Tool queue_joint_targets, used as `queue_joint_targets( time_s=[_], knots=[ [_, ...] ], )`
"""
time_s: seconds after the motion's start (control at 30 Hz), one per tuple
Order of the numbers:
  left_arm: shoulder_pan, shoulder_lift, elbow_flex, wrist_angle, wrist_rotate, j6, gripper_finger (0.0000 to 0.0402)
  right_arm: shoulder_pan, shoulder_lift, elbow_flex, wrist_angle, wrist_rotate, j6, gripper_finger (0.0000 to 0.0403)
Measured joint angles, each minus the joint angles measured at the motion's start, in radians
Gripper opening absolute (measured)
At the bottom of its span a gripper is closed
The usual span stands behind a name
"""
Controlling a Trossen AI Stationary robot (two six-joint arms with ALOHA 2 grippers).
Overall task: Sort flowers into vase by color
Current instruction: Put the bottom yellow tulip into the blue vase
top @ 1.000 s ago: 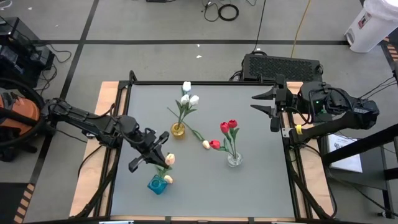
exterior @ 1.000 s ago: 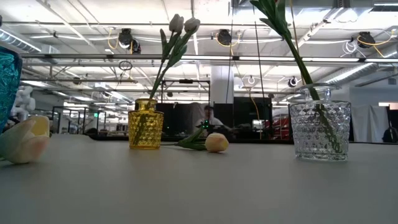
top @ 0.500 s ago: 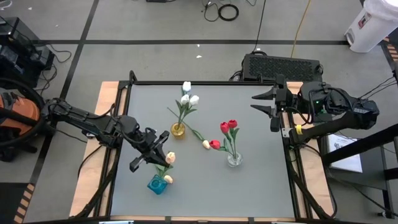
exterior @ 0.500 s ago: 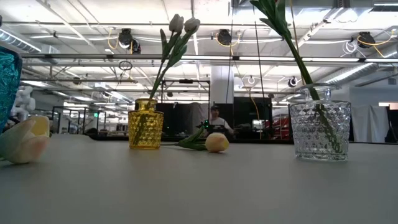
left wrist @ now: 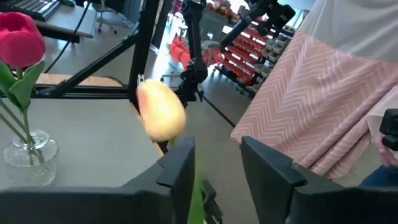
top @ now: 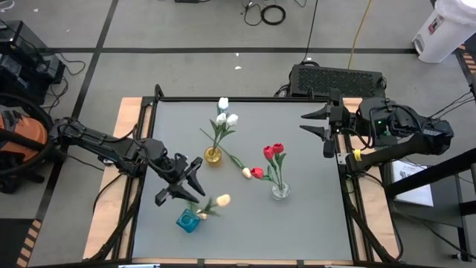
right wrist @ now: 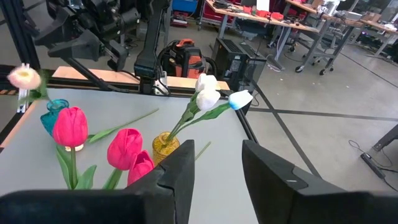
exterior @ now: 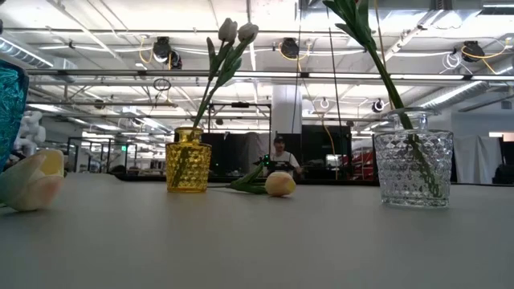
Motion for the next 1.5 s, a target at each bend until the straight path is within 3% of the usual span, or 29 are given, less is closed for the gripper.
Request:
queue_joint_targets(
  time_s=[0.33,0.9,1.17,1.33,1.5],
  knots=[
    [0.0,-0.018,0.0,-0.029,0.036,-0.053,0.0205,0.0,0.0,0.0,0.0,0.0,0.0,0.0125],
    [0.029,-0.308,0.001,-0.323,-0.015,-0.051,0.0208,0.0,0.0,0.0,0.0,0.0,0.0,0.0125],
    [0.029,-0.392,0.047,-0.547,-0.034,-0.041,0.0208,0.0,0.0,0.0,0.0,0.0,0.0,0.0125],
    [0.029,-0.402,0.047,-0.666,0.028,0.042,0.0208,0.0,0.0,0.0,0.0,0.0,0.0,0.0125],
    [0.029,-0.392,0.047,-0.821,-0.011,0.179,0.0208,0.0,0.0,0.0,0.0,0.0,0.0,0.0125]
  ],
)
